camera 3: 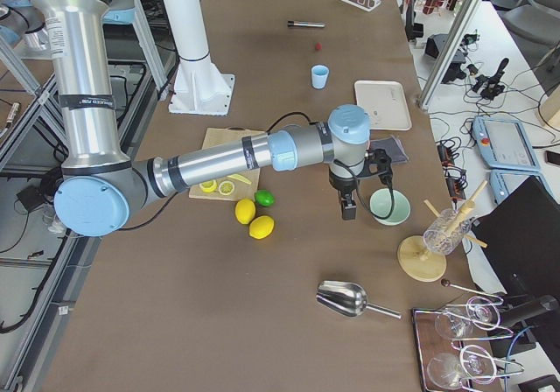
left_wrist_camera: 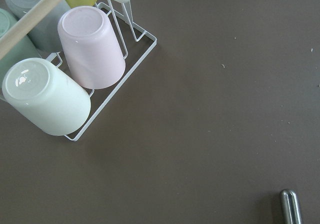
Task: Mash ice and strawberries in cup
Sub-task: 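Move the right gripper over the pink bowl and lower into the ice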
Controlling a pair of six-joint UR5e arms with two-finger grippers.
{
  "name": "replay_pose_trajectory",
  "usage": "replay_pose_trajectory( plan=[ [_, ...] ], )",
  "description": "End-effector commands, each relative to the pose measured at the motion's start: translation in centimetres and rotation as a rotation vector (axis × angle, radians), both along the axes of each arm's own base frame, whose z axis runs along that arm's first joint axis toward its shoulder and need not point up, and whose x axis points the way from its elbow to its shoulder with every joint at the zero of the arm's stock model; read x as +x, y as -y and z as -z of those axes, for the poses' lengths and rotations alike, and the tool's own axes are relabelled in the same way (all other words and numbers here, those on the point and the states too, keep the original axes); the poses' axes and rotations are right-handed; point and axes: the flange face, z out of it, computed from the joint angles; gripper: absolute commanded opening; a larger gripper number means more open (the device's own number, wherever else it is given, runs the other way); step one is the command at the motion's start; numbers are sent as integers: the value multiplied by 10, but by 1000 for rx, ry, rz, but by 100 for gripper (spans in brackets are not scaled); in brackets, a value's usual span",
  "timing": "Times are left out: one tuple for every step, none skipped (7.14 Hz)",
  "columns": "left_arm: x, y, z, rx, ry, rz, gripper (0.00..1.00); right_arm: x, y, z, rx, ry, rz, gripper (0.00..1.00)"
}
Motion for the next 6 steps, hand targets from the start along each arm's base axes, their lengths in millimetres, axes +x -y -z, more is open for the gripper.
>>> replay_pose_trajectory(
  plan=[
    [0, -4, -5, -5, 2, 0, 98, -122, -3, 94, -29, 63, 26, 100],
    [0, -4, -6, -8, 3, 1, 98, -166, -3, 127, 26, 40, 51, 100],
    [0, -4, -5, -5, 2, 0, 98, -216, -11, 144, 44, -4, 50, 100],
    [0, -4, -5, -6, 2, 0, 98, -257, -15, 163, 69, -32, 38, 100],
    [0, -4, -5, -6, 1, 1, 98, -283, -22, 165, 38, -34, 29, 99],
    [0, -3, -3, -3, 0, 0, 98, -302, -26, 160, 39, -18, -24, 99]
  ],
)
